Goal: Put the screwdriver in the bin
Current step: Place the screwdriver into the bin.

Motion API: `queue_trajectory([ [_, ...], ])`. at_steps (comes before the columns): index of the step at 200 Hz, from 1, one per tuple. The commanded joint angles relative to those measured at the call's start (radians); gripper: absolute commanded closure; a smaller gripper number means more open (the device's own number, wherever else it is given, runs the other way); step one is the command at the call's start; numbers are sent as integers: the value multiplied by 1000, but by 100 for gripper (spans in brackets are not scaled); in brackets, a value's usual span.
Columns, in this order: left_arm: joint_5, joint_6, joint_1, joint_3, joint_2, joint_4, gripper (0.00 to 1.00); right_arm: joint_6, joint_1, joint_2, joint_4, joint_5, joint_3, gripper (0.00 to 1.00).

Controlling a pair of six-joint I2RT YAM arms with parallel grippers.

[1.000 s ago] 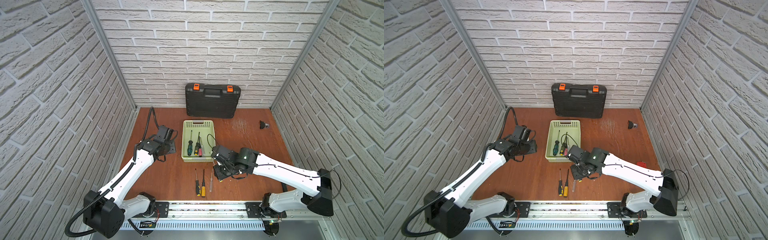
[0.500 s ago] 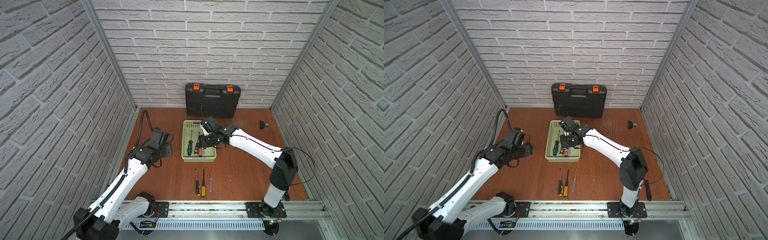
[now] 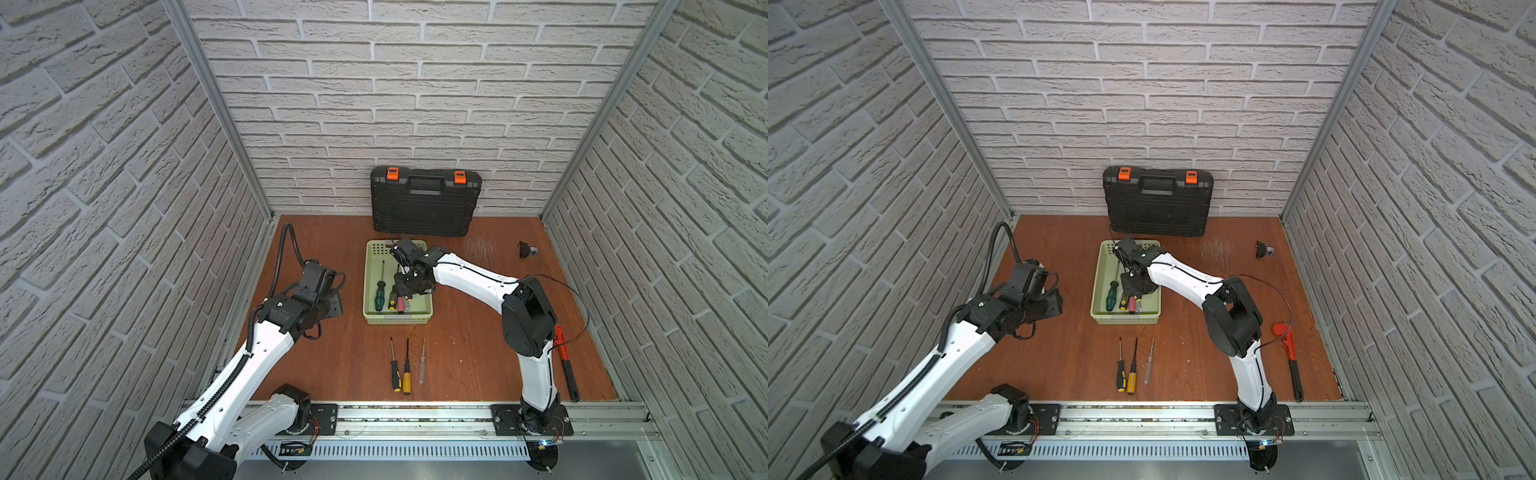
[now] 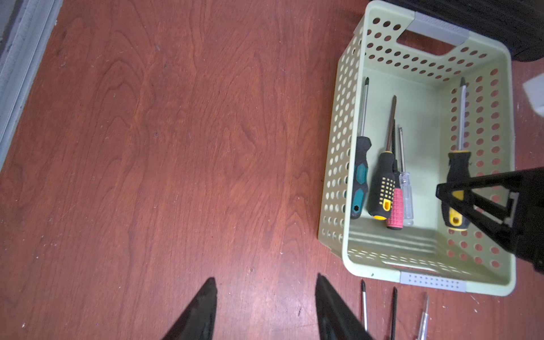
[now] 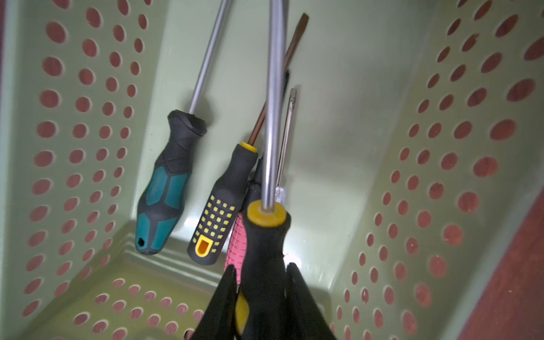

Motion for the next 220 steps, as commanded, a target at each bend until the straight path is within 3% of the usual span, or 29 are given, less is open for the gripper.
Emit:
queue_trajectory([
  [1, 9, 2, 9, -22, 6, 25, 45, -3, -1, 8, -17, 21, 18, 95],
  [124, 30, -30, 8, -79, -24, 80, 46, 8, -12, 110, -64, 68, 70, 94],
  [185, 28, -31, 10, -87, -28, 88, 45, -2, -14, 167, -88, 28, 114, 92],
  [220, 27, -29, 12, -75, -29, 79, 45, -7, -14, 178, -98, 28, 124, 84],
])
